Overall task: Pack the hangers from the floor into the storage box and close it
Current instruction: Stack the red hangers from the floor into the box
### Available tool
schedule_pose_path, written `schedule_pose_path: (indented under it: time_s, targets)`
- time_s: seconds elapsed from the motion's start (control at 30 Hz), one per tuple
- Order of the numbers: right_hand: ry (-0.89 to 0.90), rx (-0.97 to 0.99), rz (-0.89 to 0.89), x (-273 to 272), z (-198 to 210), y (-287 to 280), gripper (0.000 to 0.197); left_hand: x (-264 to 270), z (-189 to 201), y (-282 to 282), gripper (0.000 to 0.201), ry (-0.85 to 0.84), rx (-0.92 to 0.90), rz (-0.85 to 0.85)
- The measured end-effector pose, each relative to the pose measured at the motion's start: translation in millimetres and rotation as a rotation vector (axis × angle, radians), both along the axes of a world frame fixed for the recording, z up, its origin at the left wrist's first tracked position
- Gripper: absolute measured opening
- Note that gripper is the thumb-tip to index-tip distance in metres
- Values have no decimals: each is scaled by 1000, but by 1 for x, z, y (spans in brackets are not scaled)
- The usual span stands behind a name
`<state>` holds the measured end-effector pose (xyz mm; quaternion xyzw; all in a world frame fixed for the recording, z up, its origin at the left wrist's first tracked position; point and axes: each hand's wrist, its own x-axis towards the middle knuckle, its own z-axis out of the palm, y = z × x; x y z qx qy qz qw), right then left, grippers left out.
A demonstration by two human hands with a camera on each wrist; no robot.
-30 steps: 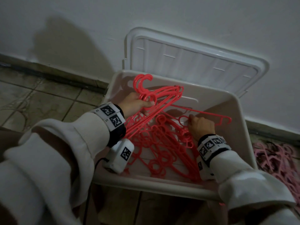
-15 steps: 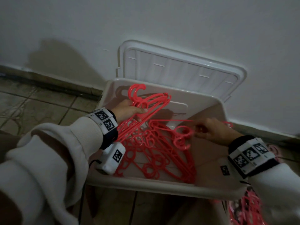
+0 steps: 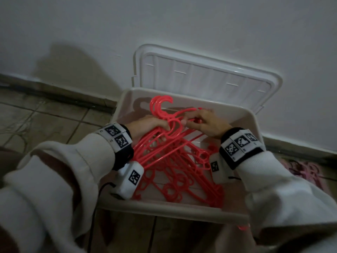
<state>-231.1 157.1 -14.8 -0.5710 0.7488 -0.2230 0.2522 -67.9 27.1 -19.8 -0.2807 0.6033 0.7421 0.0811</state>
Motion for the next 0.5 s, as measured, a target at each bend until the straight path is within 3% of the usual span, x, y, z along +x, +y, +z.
schedule_pose_path:
  time_s: [0.13,0.3,0.43,0.5]
  targets:
    - [-171,-122,-61,-2,-9,5,17,-2,-5,1,60,23,-38,-23]
    - [-260,-214,-73,9,-18,1,4,-7,-11,7,37,62,-231,-87]
    - [-258,-212,-37,12,-20,1,6,0,-11,3,49,99,-291,-134]
    - [-228,-195,-22,8,-21,4,6,1,-10,0,31,117,-268,-94]
